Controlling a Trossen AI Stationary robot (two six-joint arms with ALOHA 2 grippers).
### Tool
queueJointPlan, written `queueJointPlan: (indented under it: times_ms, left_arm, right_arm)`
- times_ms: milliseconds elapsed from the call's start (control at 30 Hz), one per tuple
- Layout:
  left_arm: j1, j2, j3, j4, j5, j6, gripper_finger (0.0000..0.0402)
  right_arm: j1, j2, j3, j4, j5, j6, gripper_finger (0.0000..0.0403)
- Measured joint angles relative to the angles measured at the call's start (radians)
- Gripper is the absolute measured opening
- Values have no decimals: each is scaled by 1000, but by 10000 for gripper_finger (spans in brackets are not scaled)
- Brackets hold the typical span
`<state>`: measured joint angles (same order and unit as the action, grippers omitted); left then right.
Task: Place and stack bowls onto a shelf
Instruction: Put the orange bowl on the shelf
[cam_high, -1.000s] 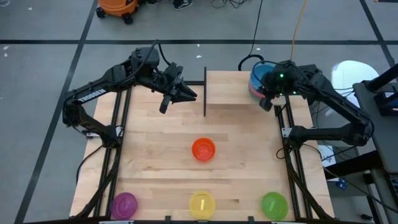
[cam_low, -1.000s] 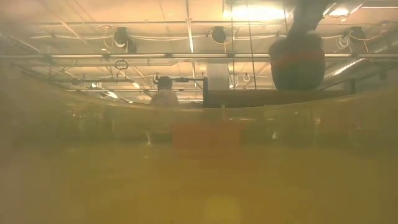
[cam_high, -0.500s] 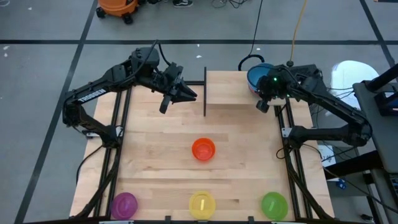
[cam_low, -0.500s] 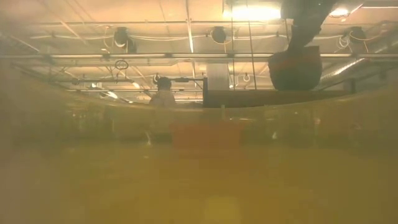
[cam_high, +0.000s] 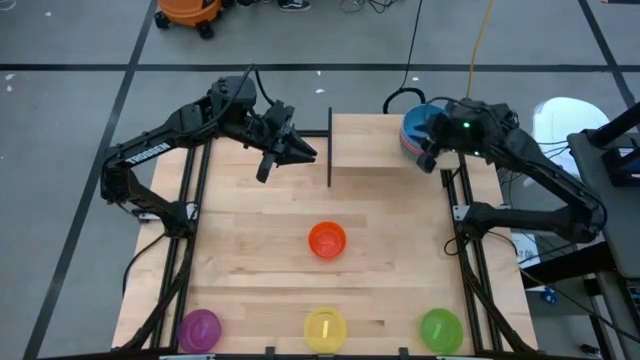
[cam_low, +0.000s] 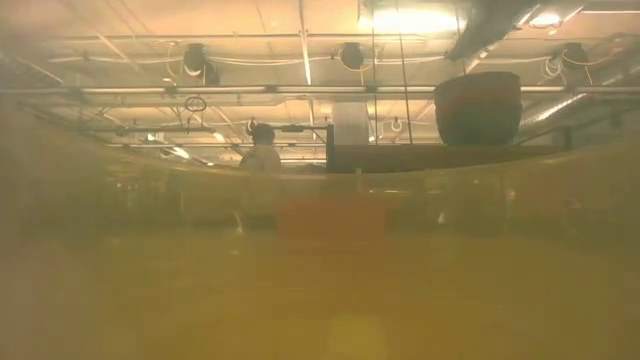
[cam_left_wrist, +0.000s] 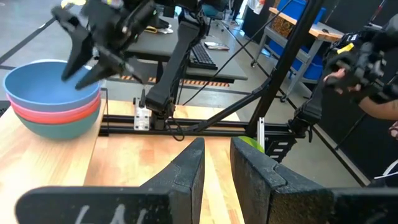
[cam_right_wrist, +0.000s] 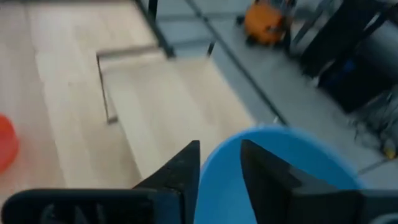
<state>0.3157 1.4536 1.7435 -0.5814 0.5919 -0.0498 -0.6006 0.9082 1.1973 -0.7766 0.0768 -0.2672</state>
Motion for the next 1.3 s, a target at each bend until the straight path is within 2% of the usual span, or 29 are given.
queueJointPlan:
  times_ms: [133,200,433,567,700,833,967,1300]
  left_arm:
    - [0,0,0,-51,-2,0,81]
    - [0,0,0,-121,-39,-4,81]
    - [-34,6,-1,-474,-321,-24,81]
    - [-99,17,-11,-583,-424,130,81]
    - [-169,18,-80,-569,-427,232,81]
    - [-211,18,-187,-531,-428,239,81]
    - [-241,21,-309,-437,-428,232,81]
    - [-315,19,-594,-10,-463,229,81]
  right_arm:
    - [0,-65,0,89,-2,-9,133]
    - [0,-101,0,130,-3,7,139]
    - [0,-210,0,196,-3,-12,141]
    - [0,-253,0,224,-4,-9,141]
    - [0,-285,0,252,-33,-7,141]
    - [0,-306,0,275,-82,27,141]
    - [0,-314,0,288,-87,49,141]
    - [0,-316,0,287,-87,27,141]
